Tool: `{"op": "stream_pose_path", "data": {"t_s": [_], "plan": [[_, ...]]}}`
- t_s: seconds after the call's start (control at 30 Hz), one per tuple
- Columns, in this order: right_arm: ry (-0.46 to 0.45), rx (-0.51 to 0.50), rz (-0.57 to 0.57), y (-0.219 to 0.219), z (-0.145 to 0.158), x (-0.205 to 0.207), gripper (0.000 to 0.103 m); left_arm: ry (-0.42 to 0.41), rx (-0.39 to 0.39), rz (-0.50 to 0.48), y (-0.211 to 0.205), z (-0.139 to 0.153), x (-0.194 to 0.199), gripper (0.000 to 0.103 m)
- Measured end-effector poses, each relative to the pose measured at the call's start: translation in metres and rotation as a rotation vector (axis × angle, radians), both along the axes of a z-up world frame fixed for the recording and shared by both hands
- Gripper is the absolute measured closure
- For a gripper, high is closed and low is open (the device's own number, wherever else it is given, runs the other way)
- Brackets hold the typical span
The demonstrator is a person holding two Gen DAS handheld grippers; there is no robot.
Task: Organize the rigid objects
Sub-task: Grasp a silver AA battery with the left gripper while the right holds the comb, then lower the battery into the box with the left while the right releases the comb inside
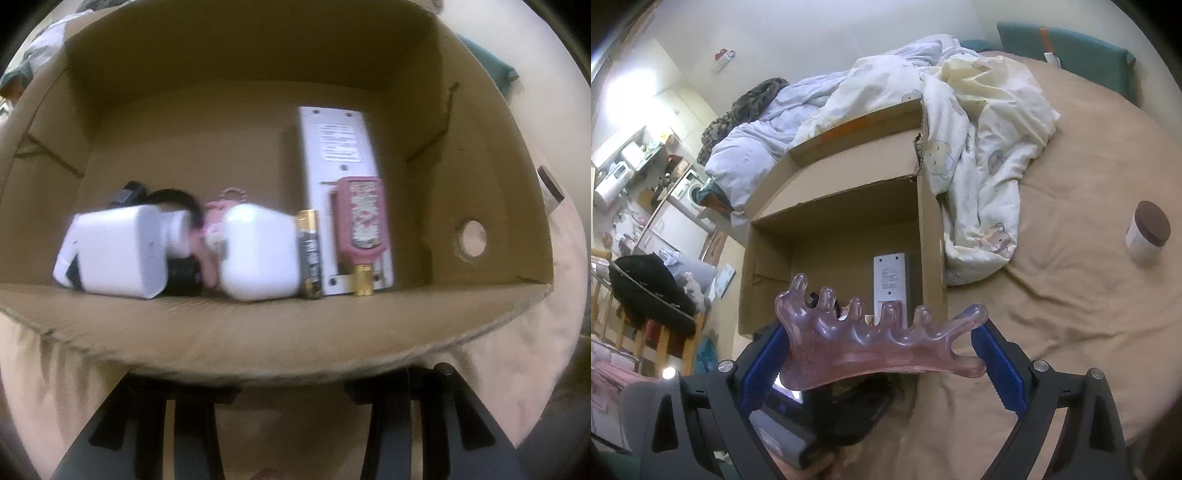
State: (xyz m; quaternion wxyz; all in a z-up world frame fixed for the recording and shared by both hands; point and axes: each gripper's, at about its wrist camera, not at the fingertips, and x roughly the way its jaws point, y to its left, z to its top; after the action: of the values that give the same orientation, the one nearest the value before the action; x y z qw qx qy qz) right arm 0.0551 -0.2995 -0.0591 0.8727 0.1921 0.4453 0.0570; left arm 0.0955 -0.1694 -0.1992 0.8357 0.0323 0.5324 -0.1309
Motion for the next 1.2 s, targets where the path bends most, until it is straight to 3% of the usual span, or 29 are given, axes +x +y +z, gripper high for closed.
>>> {"op": "stream_pose_path", "data": {"t_s": [0.27, 0.37, 0.53, 0.8, 1.0, 1.2], "plan": [[0.004, -0.024, 0.005, 0.003, 0.0, 0.0, 0.001, 0.02, 0.056, 0.031, 0.034, 0.017, -0.019, 0.066], [0.004, -0.038, 0.011, 0.007, 0.001, -0.002, 0.001, 0.057, 0.027, 0.032, 0.049, 0.038, -0.03, 0.066], [0.013, -0.07, 0.025, 0.012, -0.001, -0.007, 0.001, -0.004, 0.021, 0.015, 0.07, 0.085, -0.04, 0.066], [-0.002, -0.076, 0.035, 0.02, 0.003, -0.003, 0.001, -0.123, 0.005, 0.041, 0.113, 0.146, -0.022, 0.066], [-0.017, -0.096, 0.075, 0.036, 0.004, 0.019, 0.001, -0.173, 0.026, 0.035, 0.109, 0.158, 0.001, 0.066], [0.004, -0.119, 0.11, 0.053, -0.009, 0.045, 0.001, -0.176, 0.059, 0.017, 0.103, 0.143, 0.033, 0.066]]}}
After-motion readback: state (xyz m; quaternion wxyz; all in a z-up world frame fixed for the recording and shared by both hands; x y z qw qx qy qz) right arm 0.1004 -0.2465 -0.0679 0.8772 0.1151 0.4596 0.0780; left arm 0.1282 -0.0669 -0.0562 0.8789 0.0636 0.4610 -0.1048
